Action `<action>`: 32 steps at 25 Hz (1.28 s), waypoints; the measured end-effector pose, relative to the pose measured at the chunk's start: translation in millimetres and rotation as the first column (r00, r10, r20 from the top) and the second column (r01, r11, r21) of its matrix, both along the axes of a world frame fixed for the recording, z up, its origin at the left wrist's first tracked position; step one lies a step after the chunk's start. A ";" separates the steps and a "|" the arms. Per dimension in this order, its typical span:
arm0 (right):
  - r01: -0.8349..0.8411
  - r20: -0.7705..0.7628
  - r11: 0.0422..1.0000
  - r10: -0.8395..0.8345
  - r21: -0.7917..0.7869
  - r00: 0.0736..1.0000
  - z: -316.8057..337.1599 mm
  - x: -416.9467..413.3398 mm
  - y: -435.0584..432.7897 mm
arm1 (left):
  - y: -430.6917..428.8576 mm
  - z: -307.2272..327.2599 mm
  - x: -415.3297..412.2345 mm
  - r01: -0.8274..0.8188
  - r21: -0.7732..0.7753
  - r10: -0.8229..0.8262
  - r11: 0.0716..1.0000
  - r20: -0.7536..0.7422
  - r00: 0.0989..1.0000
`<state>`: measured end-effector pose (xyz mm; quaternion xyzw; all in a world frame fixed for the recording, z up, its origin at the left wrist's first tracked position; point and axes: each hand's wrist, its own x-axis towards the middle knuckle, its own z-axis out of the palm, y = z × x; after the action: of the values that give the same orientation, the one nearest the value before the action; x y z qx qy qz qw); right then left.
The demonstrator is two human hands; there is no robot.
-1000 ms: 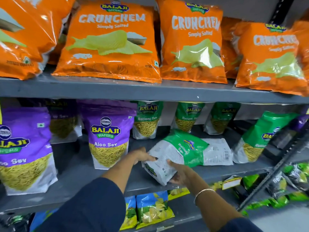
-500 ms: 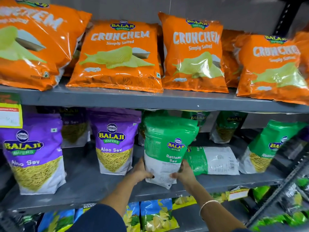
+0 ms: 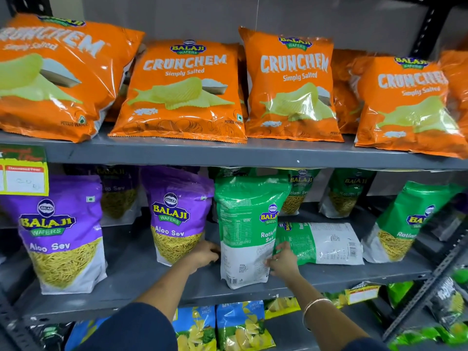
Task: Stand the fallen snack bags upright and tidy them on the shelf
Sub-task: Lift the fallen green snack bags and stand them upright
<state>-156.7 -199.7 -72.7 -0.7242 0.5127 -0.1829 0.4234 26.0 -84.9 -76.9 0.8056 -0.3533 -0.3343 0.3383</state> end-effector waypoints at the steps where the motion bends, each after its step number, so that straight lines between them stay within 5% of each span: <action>1: 0.010 -0.011 0.999 -0.010 -0.035 1.000 0.7 1.5 2.7 | -2.1 2.7 -2.3 -0.037 -0.005 0.037 0.999 -0.018 0.999; 7: 0.026 -0.019 0.998 -0.027 -0.056 0.999 -3.9 12.4 19.3 | -8.3 16.2 -24.2 -0.048 -0.077 0.057 0.996 0.123 0.991; 10: -0.001 -0.034 0.998 -0.002 -0.069 0.999 -3.1 10.6 12.9 | -10.0 18.6 -20.9 -0.008 -0.074 0.013 0.997 0.066 0.998; 14: -0.265 0.084 0.958 0.257 0.109 0.963 -0.2 7.3 12.4 | -9.6 15.0 -10.0 -0.048 -0.157 0.075 0.986 0.170 0.983; 18: -0.321 -0.219 0.947 0.311 -0.010 0.925 3.7 14.6 24.7 | -12.5 12.0 -22.1 0.001 -0.160 0.005 0.987 0.038 0.999; 24: -0.296 -0.008 0.951 0.298 0.089 0.955 11.1 -3.9 0.9 | -16.1 20.1 -21.1 0.095 -0.096 -0.095 0.991 0.003 0.995; 32: -0.370 0.114 0.909 0.354 0.192 0.928 18.2 -12.1 -11.0 | -26.3 24.2 -23.4 -0.030 -0.100 0.035 0.995 0.048 0.998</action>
<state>-168.8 -210.7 -54.4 -0.7504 0.3694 -0.0737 0.5431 2.6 -111.3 -52.7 0.8015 -0.3647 -0.2905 0.3745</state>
